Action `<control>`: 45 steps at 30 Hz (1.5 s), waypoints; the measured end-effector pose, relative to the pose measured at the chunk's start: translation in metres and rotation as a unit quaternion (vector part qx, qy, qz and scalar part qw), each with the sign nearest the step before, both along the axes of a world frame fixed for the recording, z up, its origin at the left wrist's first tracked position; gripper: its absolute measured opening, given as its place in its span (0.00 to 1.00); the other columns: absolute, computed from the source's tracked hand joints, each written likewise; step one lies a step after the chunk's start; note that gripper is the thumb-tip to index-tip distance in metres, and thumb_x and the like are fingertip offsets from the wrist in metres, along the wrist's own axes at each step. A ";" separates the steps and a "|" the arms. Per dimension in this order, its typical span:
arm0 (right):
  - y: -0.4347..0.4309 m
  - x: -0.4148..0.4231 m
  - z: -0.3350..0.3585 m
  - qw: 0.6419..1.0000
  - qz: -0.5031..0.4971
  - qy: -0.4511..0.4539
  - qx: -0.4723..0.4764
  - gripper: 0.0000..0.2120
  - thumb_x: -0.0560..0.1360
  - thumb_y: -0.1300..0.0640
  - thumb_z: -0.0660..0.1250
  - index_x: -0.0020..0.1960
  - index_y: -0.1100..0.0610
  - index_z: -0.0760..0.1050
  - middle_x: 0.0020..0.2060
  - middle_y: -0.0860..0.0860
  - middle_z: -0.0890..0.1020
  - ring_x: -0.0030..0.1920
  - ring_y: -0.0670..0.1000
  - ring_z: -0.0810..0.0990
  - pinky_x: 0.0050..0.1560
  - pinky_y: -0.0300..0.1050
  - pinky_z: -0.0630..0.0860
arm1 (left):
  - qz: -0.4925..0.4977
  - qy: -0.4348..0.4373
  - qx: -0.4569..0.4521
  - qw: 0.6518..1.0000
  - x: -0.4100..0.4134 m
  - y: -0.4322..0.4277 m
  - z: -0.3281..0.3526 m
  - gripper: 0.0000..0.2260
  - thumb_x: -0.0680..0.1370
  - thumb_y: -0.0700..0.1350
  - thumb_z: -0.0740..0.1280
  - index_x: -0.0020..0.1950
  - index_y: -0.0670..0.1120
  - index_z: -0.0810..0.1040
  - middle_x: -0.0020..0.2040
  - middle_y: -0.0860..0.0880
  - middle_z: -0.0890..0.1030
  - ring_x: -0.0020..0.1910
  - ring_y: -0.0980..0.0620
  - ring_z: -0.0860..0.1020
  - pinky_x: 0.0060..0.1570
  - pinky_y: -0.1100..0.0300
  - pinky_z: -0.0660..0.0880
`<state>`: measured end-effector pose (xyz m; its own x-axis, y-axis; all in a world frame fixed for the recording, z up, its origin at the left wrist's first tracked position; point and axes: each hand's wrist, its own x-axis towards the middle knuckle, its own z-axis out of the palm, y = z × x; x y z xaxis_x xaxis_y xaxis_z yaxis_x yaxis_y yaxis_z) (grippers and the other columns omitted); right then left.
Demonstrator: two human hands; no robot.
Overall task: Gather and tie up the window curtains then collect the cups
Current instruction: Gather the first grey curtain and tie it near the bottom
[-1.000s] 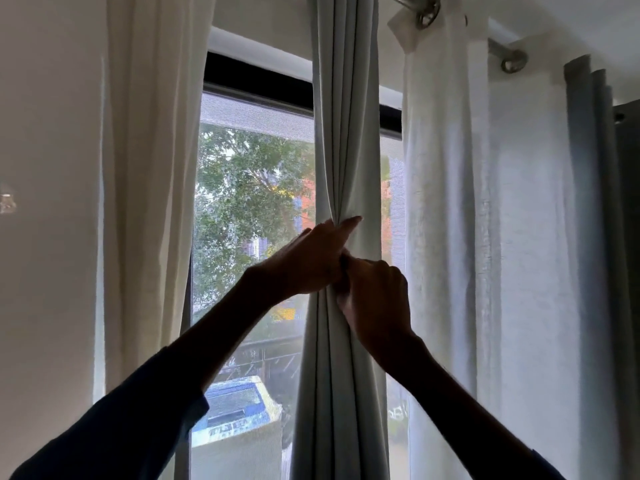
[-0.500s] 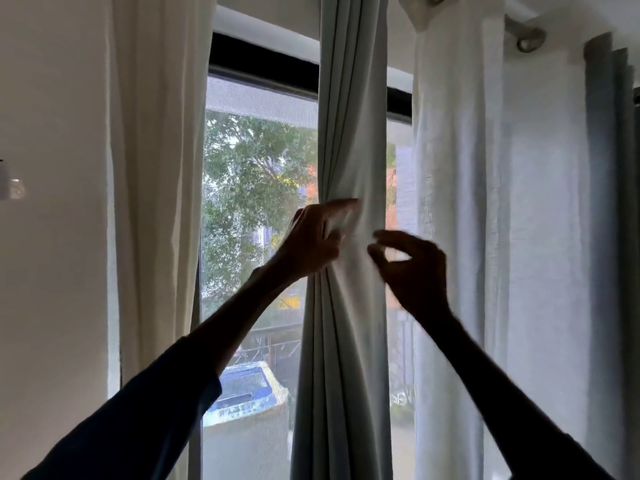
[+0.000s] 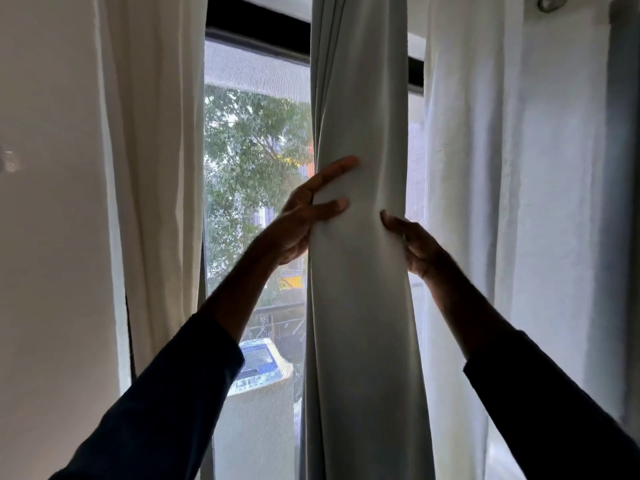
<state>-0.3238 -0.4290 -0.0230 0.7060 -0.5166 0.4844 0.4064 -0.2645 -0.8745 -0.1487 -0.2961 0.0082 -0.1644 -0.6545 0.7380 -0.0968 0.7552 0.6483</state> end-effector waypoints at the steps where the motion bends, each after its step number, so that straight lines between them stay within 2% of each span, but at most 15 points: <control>1: 0.002 0.002 -0.006 1.000 0.005 -0.005 0.003 0.37 0.51 0.41 0.86 0.55 0.57 0.84 0.49 0.55 0.87 0.48 0.53 0.87 0.46 0.46 0.83 | 0.004 0.003 -0.002 1.000 0.002 -0.001 -0.003 0.25 0.80 0.31 0.61 0.77 0.44 0.65 0.71 0.48 0.75 0.66 0.48 0.75 0.62 0.53 0.77; 3: 0.007 0.004 -0.021 1.000 0.007 -0.016 0.006 0.38 0.56 0.44 0.85 0.61 0.58 0.79 0.52 0.56 0.86 0.50 0.55 0.86 0.47 0.48 0.83 | 0.013 0.012 -0.009 1.000 0.006 -0.003 -0.008 0.24 0.81 0.32 0.61 0.77 0.44 0.66 0.71 0.47 0.74 0.67 0.47 0.75 0.62 0.52 0.76; 7: 0.013 0.003 -0.051 0.998 -0.051 -0.007 0.020 0.23 0.74 0.52 0.72 0.66 0.58 0.76 0.58 0.57 0.84 0.57 0.59 0.84 0.54 0.54 0.82 | 0.053 0.026 -0.050 0.997 0.007 -0.010 -0.027 0.23 0.81 0.34 0.64 0.76 0.43 0.67 0.72 0.50 0.73 0.69 0.48 0.74 0.64 0.50 0.75; 9: 0.016 0.001 -0.069 0.995 -0.089 -0.004 0.046 0.22 0.76 0.50 0.71 0.67 0.58 0.76 0.60 0.59 0.83 0.60 0.62 0.82 0.59 0.58 0.80 | 0.139 0.006 -0.099 0.985 0.005 -0.015 -0.045 0.23 0.80 0.35 0.67 0.74 0.42 0.69 0.74 0.49 0.71 0.72 0.49 0.71 0.68 0.46 0.72; 11: 0.021 -0.002 -0.091 0.989 -0.134 -0.015 0.065 0.21 0.77 0.50 0.71 0.65 0.60 0.78 0.58 0.59 0.84 0.58 0.61 0.83 0.57 0.56 0.81 | 0.237 -0.026 -0.147 0.960 0.001 -0.022 -0.074 0.24 0.78 0.36 0.70 0.73 0.41 0.69 0.73 0.47 0.71 0.73 0.49 0.69 0.71 0.45 0.68; 16: 0.036 -0.011 -0.181 0.967 -0.231 -0.008 0.105 0.19 0.72 0.49 0.75 0.55 0.62 0.83 0.49 0.59 0.87 0.49 0.59 0.86 0.49 0.53 0.83 | 0.333 -0.028 -0.099 0.937 -0.017 -0.017 -0.187 0.21 0.80 0.41 0.69 0.72 0.48 0.71 0.70 0.57 0.73 0.70 0.61 0.70 0.68 0.64 0.68; 19: 0.047 -0.019 -0.248 0.957 -0.259 0.032 0.129 0.15 0.72 0.52 0.77 0.52 0.62 0.84 0.46 0.58 0.87 0.47 0.59 0.87 0.49 0.55 0.84 | 0.373 -0.085 -0.055 0.922 -0.021 -0.006 -0.256 0.19 0.81 0.43 0.68 0.71 0.53 0.72 0.67 0.66 0.74 0.63 0.70 0.73 0.60 0.72 0.70; 23: 0.060 -0.021 -0.329 0.929 -0.317 0.112 0.154 0.13 0.67 0.52 0.81 0.47 0.58 0.84 0.41 0.51 0.88 0.43 0.51 0.87 0.41 0.46 0.83 | 0.411 -0.133 -0.015 0.902 -0.020 0.012 -0.328 0.16 0.81 0.43 0.68 0.69 0.50 0.74 0.52 0.56 0.81 0.40 0.63 0.77 0.48 0.77 0.68; 27: 0.072 -0.017 -0.390 0.910 -0.355 0.149 0.157 0.09 0.66 0.55 0.82 0.38 0.56 0.83 0.33 0.47 0.86 0.35 0.44 0.85 0.35 0.39 0.79 | 0.443 -0.127 0.023 0.887 -0.026 0.026 -0.370 0.15 0.77 0.48 0.72 0.62 0.50 0.75 0.50 0.55 0.81 0.40 0.54 0.79 0.43 0.66 0.74; 31: 0.086 -0.011 -0.425 0.890 -0.391 0.179 0.149 0.17 0.68 0.52 0.81 0.28 0.54 0.76 0.20 0.43 0.76 0.23 0.41 0.73 0.28 0.37 0.72 | 0.494 -0.115 0.012 0.862 -0.039 0.029 -0.396 0.22 0.71 0.53 0.78 0.58 0.48 0.73 0.51 0.54 0.80 0.44 0.51 0.81 0.42 0.59 0.77; 37: 0.090 -0.007 -0.437 0.873 -0.440 0.183 0.101 0.21 0.71 0.53 0.79 0.27 0.52 0.71 0.20 0.43 0.73 0.21 0.39 0.73 0.26 0.28 0.67 | 0.541 -0.062 0.027 0.838 -0.046 0.024 -0.429 0.26 0.72 0.46 0.78 0.61 0.44 0.66 0.56 0.50 0.76 0.50 0.48 0.80 0.45 0.57 0.77; 40: 0.088 -0.007 -0.441 0.867 -0.448 0.208 0.071 0.22 0.70 0.50 0.79 0.26 0.49 0.69 0.20 0.42 0.73 0.22 0.39 0.74 0.26 0.29 0.67 | 0.552 0.070 0.055 0.829 -0.054 0.027 -0.434 0.31 0.69 0.45 0.81 0.60 0.43 0.63 0.53 0.49 0.77 0.49 0.51 0.81 0.48 0.53 0.80; 42: 0.090 -0.008 -0.445 0.861 -0.454 0.217 0.069 0.20 0.70 0.48 0.78 0.27 0.48 0.71 0.23 0.42 0.74 0.24 0.39 0.75 0.27 0.30 0.69 | 0.535 0.166 0.101 0.822 -0.059 0.030 -0.432 0.33 0.67 0.43 0.82 0.58 0.42 0.62 0.51 0.57 0.77 0.48 0.60 0.81 0.45 0.56 0.81; 43: 0.091 -0.007 -0.446 0.858 -0.457 0.226 0.063 0.20 0.70 0.47 0.78 0.27 0.48 0.70 0.23 0.42 0.74 0.24 0.39 0.75 0.27 0.30 0.68 | 0.536 0.177 0.119 0.817 -0.059 0.031 -0.430 0.32 0.67 0.45 0.82 0.58 0.41 0.64 0.49 0.58 0.78 0.46 0.62 0.81 0.43 0.57 0.80; 45: 0.094 -0.008 -0.447 0.843 -0.472 0.259 0.018 0.23 0.71 0.44 0.76 0.26 0.48 0.67 0.22 0.41 0.71 0.22 0.42 0.72 0.26 0.29 0.64 | 0.572 0.094 0.134 0.804 -0.053 0.031 -0.431 0.28 0.70 0.53 0.80 0.59 0.42 0.70 0.42 0.52 0.82 0.40 0.56 0.82 0.40 0.56 0.80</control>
